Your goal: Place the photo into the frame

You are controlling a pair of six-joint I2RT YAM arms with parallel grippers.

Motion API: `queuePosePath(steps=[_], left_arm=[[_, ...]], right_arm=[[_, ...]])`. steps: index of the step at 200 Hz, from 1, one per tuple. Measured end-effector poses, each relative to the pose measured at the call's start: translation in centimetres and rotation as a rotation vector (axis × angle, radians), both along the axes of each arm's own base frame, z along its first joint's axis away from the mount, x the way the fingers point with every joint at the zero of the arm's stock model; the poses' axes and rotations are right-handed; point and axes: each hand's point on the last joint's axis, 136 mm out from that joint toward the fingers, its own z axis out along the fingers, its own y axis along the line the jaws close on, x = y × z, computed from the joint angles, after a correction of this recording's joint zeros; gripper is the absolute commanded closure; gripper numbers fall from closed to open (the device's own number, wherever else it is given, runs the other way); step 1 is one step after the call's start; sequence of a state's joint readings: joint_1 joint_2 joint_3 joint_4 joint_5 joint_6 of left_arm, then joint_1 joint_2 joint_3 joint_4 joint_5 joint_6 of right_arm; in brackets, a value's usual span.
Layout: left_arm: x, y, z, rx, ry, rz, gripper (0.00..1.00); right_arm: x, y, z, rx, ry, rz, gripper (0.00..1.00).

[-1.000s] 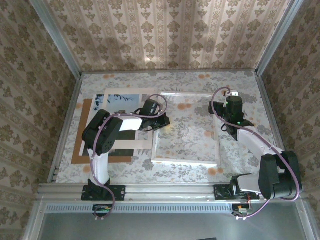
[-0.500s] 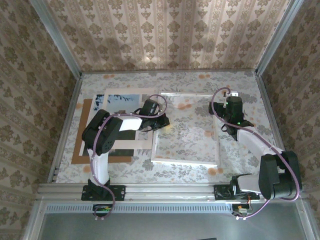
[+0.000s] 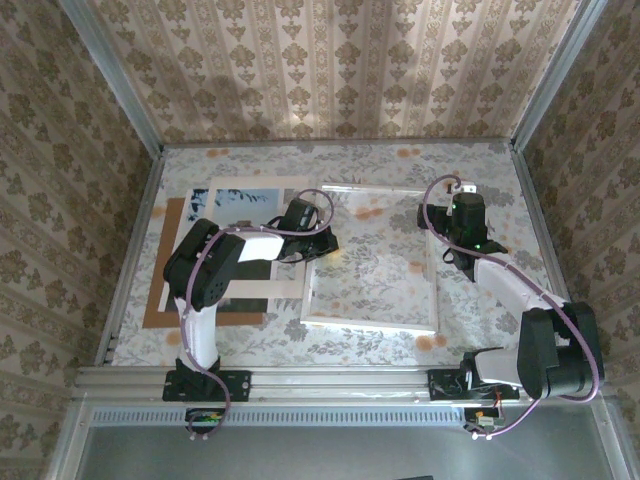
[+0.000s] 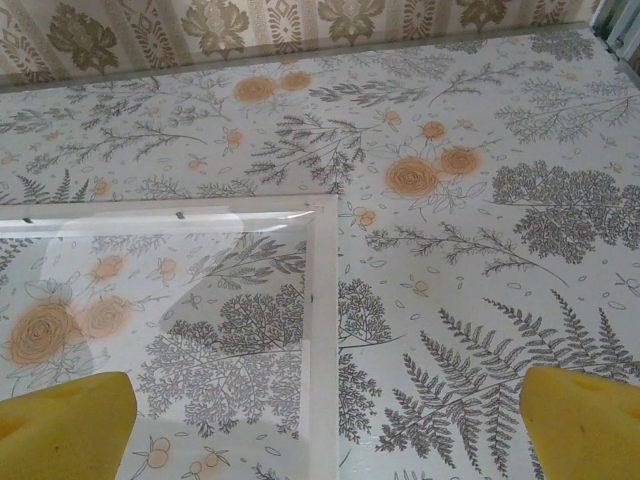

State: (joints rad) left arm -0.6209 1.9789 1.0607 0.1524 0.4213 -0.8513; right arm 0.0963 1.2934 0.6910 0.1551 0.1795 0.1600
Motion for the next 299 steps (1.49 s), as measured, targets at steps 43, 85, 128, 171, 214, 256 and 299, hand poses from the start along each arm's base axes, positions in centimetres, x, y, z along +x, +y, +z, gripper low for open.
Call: queuePosePath(steps=[43,85,128,171,214,256,299], left_arm=[[-0.02,0.01,0.03,0.0,0.0,0.0,1.0],[-0.11,-0.06,0.25,-0.002,0.0,-0.002,1.0],[-0.49,-0.21,0.26,0.002,0.009,-0.007,1.0],[-0.76,-0.27,0.15,0.004,0.023,-0.005,1.0],[-0.86,-0.18,0.02,0.008,0.033,-0.001,1.0],[-0.93,-0.07,-0.06,0.014,0.041,0.0,1.0],[-0.98,0.0,-0.11,0.018,0.047,0.001,1.0]], right_arm=[[0.0,0.02,0.0,0.0,0.0,0.0,0.0],[0.0,0.0,-0.01,0.0,0.0,0.0,0.0],[0.0,0.0,-0.01,0.0,0.0,0.0,0.0],[-0.01,0.01,-0.02,0.0,0.001,0.0,0.0],[-0.03,0.0,-0.07,-0.001,0.002,0.0,0.0],[-0.03,0.0,-0.07,-0.001,0.002,0.0,0.0],[0.03,0.02,-0.35,-0.001,0.008,0.001,0.0]])
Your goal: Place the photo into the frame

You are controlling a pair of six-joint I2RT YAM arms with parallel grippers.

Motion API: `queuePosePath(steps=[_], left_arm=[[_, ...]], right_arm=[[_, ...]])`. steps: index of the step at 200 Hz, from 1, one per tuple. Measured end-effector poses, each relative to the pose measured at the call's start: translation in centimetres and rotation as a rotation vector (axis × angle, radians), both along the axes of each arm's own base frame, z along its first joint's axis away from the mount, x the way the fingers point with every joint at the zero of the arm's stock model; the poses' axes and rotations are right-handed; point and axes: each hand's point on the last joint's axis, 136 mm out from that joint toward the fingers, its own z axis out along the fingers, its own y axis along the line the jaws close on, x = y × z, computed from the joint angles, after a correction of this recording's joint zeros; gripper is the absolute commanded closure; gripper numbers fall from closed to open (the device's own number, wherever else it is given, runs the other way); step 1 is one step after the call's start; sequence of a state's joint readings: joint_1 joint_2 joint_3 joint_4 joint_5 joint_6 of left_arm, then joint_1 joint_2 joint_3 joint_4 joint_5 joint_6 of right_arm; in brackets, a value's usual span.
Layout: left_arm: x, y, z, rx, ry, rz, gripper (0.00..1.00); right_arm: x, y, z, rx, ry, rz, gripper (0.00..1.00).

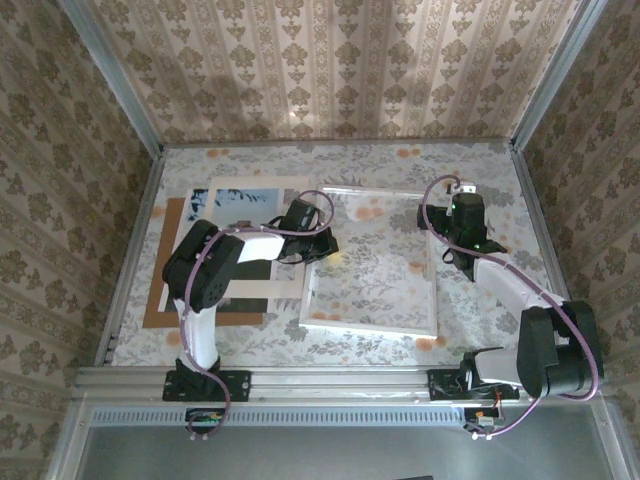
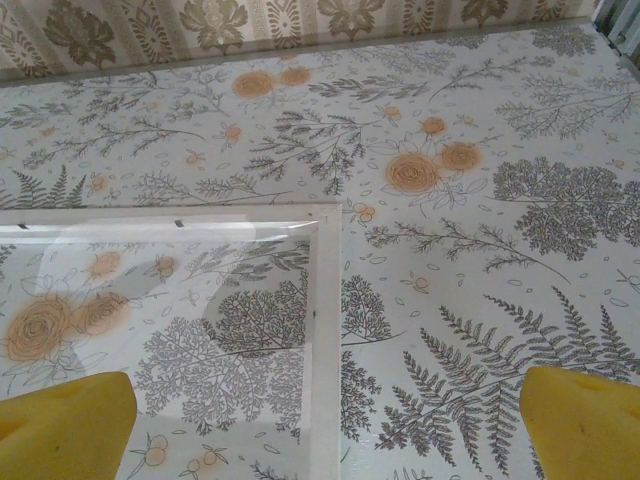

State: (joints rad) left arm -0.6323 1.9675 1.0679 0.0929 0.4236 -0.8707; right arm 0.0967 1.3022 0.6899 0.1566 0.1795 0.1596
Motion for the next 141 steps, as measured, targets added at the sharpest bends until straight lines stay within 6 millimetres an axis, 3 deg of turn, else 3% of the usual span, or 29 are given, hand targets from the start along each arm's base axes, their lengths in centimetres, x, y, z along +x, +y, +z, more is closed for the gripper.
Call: queuePosePath(steps=[141], left_arm=[[0.03,0.66,0.09,0.02,0.021,0.009,1.0]], right_arm=[[0.01,0.0,-0.1,0.0,0.003,0.0,0.0]])
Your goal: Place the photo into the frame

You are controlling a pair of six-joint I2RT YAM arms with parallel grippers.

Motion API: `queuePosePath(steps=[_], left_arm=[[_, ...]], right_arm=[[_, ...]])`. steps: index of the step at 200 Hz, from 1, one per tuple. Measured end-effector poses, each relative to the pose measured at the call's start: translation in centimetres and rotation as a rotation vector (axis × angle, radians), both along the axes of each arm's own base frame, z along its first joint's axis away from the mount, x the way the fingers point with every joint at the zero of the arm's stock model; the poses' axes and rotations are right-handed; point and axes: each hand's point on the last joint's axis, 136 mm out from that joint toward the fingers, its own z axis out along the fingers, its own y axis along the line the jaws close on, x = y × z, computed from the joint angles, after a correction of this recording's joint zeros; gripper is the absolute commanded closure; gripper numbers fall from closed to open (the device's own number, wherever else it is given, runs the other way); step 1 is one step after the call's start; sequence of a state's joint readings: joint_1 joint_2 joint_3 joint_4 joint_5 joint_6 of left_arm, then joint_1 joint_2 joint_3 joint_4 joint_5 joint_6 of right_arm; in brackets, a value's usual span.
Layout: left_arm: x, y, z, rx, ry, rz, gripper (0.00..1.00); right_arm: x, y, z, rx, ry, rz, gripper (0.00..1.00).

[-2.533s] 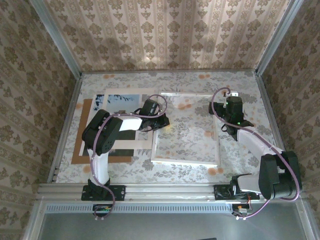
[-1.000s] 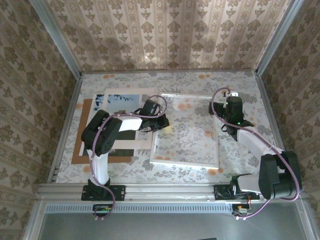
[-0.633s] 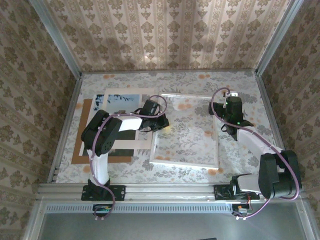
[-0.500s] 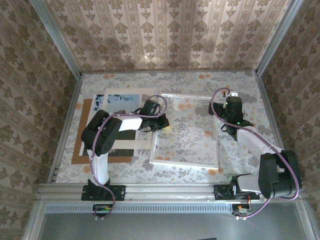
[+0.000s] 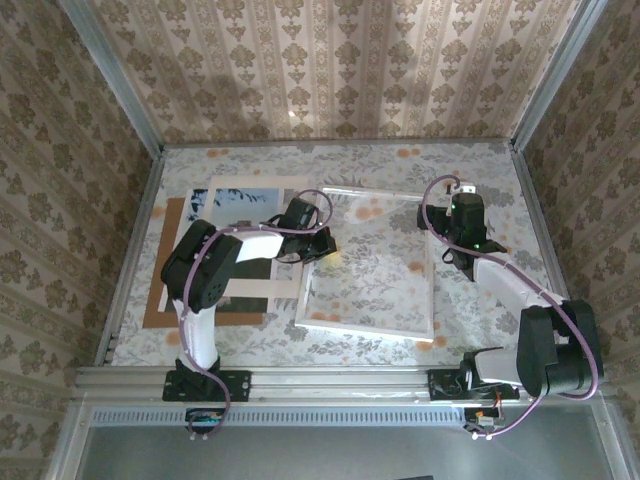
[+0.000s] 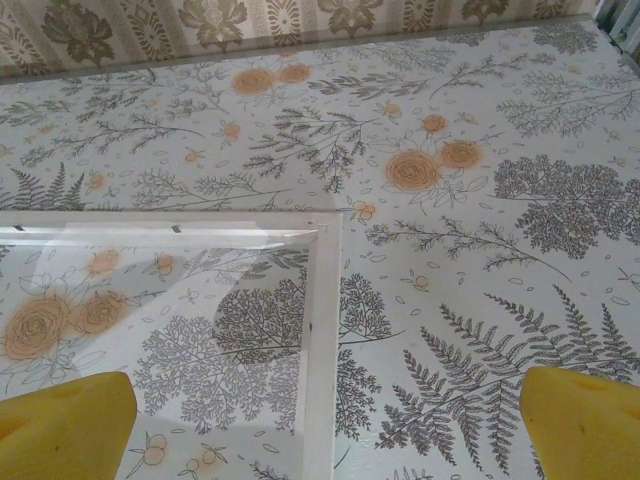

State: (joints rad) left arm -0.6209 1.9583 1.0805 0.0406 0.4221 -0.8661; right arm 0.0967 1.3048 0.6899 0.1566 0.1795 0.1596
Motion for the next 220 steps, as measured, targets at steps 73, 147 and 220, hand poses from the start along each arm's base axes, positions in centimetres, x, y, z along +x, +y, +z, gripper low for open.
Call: queuePosePath(steps=[73,147,220], left_arm=[[0.0,-0.2,0.4,0.023,-0.015,-0.033,1.0],[0.2,-0.5,1.0,0.049,-0.041,-0.064,1.0],[0.3,-0.4,1.0,0.061,-0.055,-0.076,1.0]], right_arm=[[0.0,0.0,0.0,0.0,0.0,0.0,0.0],[0.0,0.0,0.0,0.0,0.0,0.0,0.0],[0.0,0.0,0.0,0.0,0.0,0.0,0.0]])
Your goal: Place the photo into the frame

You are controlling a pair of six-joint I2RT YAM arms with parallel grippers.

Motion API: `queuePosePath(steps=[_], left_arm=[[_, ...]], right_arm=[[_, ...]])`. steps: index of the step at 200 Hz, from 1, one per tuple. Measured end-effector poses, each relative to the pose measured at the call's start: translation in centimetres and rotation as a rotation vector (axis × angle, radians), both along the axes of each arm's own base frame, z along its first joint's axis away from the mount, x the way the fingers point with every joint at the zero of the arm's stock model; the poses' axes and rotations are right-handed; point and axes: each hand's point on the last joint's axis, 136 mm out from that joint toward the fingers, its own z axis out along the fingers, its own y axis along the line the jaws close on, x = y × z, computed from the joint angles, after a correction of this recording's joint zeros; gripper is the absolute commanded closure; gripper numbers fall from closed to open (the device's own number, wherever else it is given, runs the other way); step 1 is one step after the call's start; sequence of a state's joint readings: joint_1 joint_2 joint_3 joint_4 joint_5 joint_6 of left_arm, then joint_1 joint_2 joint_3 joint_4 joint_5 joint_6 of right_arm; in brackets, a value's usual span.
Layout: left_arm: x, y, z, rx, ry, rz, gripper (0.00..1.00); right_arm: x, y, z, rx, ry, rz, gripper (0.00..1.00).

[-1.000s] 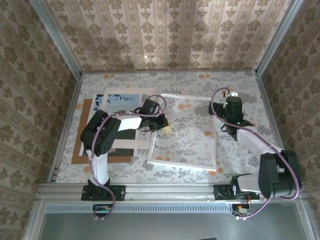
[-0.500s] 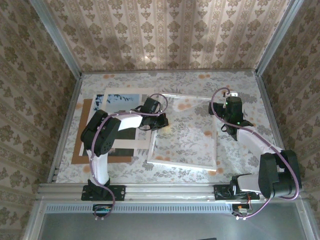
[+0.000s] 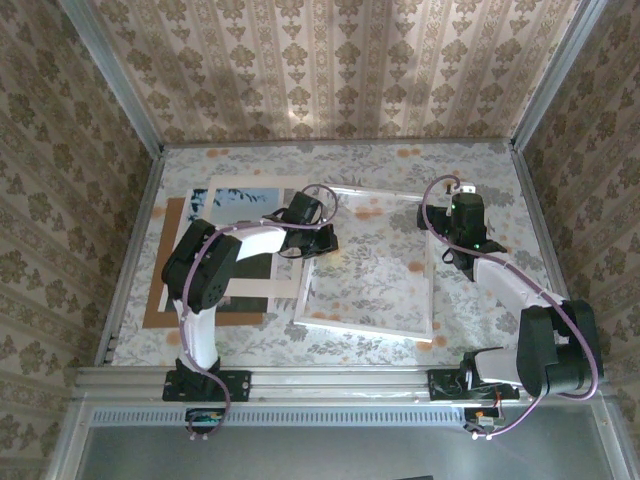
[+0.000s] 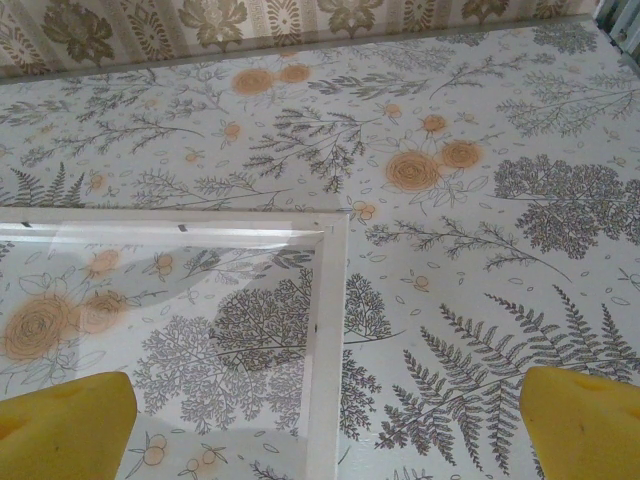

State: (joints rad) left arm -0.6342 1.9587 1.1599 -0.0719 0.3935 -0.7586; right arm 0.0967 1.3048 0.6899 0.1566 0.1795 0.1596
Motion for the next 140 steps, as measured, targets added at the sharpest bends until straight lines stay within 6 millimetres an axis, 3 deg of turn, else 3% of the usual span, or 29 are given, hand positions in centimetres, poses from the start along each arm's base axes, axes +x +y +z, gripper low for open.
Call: queuePosePath(steps=[140], left_arm=[[0.12,0.39,-0.27,0.015,-0.014,-0.037,1.0]], right_arm=[[0.0,0.0,0.0,0.0,0.0,0.0,0.0]])
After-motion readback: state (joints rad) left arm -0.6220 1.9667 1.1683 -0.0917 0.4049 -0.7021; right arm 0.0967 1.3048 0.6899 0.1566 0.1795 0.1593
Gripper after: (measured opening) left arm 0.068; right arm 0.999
